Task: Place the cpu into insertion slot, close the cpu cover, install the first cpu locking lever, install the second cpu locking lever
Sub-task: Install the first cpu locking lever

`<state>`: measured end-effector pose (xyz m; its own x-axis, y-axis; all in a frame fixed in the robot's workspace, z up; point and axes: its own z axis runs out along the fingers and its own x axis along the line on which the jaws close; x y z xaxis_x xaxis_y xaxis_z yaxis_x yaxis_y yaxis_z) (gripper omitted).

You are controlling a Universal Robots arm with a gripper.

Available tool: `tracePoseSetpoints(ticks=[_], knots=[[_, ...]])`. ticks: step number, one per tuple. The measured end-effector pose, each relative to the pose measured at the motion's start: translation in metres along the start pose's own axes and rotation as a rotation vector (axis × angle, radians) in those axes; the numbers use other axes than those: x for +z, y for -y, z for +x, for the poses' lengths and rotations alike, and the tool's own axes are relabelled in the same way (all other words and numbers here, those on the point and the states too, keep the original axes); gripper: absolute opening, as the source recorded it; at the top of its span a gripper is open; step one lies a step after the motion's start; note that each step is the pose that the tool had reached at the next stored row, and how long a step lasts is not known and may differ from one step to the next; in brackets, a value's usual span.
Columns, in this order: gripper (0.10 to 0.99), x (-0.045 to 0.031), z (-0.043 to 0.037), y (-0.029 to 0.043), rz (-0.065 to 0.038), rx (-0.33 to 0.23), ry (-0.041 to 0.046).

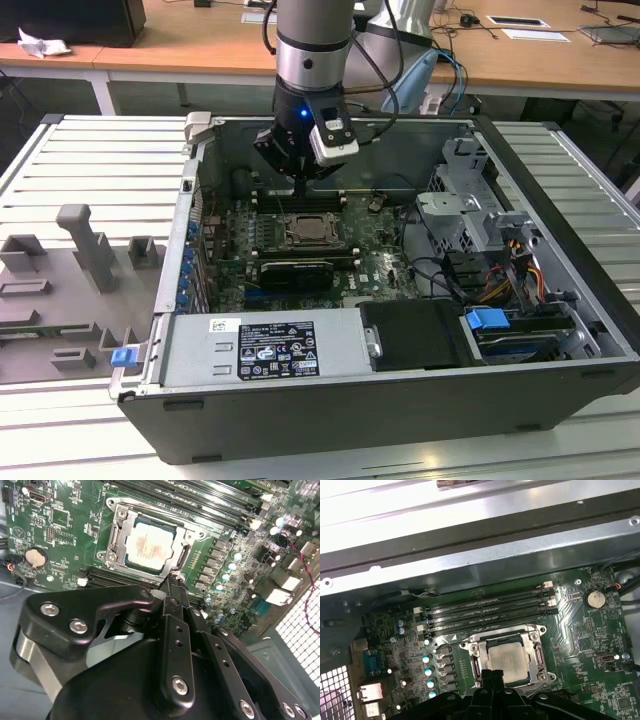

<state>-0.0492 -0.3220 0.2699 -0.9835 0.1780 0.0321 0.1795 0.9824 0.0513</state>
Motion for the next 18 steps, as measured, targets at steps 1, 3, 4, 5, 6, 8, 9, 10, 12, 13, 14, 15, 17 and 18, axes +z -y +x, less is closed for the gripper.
tracePoseSetpoints(ticks=[1,3,4,5,6,8,9,10,12,13,14,15,17,18], knots=[[0.106,0.0,0.0,0.0,0.0,-0.009,-0.0005],[0.106,0.0,0.0,0.0,0.001,-0.028,-0.0014],[0.106,0.0,0.0,0.0,0.001,-0.037,-0.002],[0.106,0.0,0.0,0.0,0.002,-0.045,-0.0024],[0.106,0.0,0.0,0.0,0.002,-0.054,-0.0028],[0.106,0.0,0.0,0.0,0.002,-0.07,-0.0036],[0.106,0.0,0.0,0.0,0.003,-0.08,-0.0042],[0.106,0.0,0.0,0.0,0.003,-0.086,-0.0045],[0.106,0.0,0.0009,0.0002,0.003,-0.095,-0.0049],[0.106,0.0001,0.002,0.0005,0.003,-0.097,-0.005],[0.106,0.0001,0.0032,0.0008,0.002,-0.098,-0.0046],[0.106,0.0002,0.0038,0.0009,0.002,-0.098,-0.004],[0.106,0.0002,0.0046,0.0011,0.002,-0.098,-0.0028],[0.106,0.0003,0.0051,0.0012,0.002,-0.098,-0.0018]])
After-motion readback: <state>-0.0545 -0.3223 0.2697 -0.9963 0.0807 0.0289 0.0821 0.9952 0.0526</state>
